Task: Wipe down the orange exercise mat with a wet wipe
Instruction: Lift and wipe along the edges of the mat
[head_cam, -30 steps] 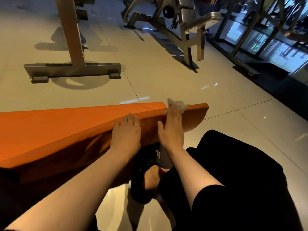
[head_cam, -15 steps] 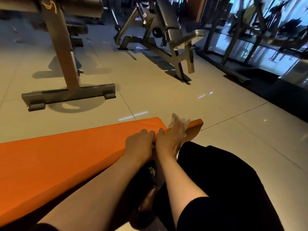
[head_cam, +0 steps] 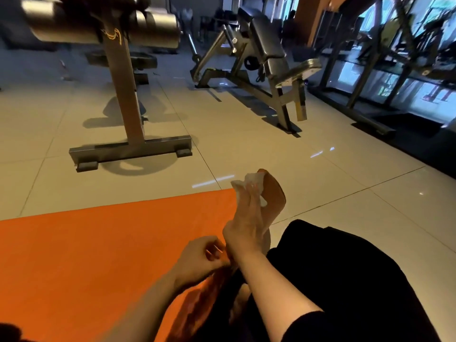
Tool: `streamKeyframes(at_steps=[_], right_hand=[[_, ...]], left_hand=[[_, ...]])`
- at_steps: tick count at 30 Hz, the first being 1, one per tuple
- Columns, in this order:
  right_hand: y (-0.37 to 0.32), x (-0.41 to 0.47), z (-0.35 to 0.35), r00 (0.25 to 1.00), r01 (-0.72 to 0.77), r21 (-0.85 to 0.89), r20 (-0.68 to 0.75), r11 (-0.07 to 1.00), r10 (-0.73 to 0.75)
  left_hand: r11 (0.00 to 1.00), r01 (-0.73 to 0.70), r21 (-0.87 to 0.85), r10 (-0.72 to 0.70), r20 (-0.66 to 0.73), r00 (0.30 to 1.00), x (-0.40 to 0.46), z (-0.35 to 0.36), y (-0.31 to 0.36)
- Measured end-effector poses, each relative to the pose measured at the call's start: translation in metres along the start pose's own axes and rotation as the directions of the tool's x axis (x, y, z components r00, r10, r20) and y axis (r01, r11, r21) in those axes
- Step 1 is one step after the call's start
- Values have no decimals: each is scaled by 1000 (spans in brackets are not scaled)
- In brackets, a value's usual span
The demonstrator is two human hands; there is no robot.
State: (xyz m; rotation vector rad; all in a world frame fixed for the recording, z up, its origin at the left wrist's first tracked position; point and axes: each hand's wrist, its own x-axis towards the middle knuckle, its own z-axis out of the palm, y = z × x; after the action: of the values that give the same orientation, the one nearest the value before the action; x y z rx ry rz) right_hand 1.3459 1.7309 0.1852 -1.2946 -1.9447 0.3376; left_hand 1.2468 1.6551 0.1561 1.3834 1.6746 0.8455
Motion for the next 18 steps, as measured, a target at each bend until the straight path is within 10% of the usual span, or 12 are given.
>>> streamKeyframes(at_steps=[4, 8, 18], right_hand=[[-4, -18, 7, 998, 55, -23, -28, 998, -55], [-1, -37, 12, 989, 148, -32, -4, 989, -148], [6, -49, -8, 999, 36, 21, 28, 999, -37]], left_hand=[[902, 66, -427, -148, -161, 976, 13, -21, -2], [957, -90, -276, -22, -377, 926, 47, -28, 52], [969, -20, 246, 76, -219, 973, 95, -9, 118]])
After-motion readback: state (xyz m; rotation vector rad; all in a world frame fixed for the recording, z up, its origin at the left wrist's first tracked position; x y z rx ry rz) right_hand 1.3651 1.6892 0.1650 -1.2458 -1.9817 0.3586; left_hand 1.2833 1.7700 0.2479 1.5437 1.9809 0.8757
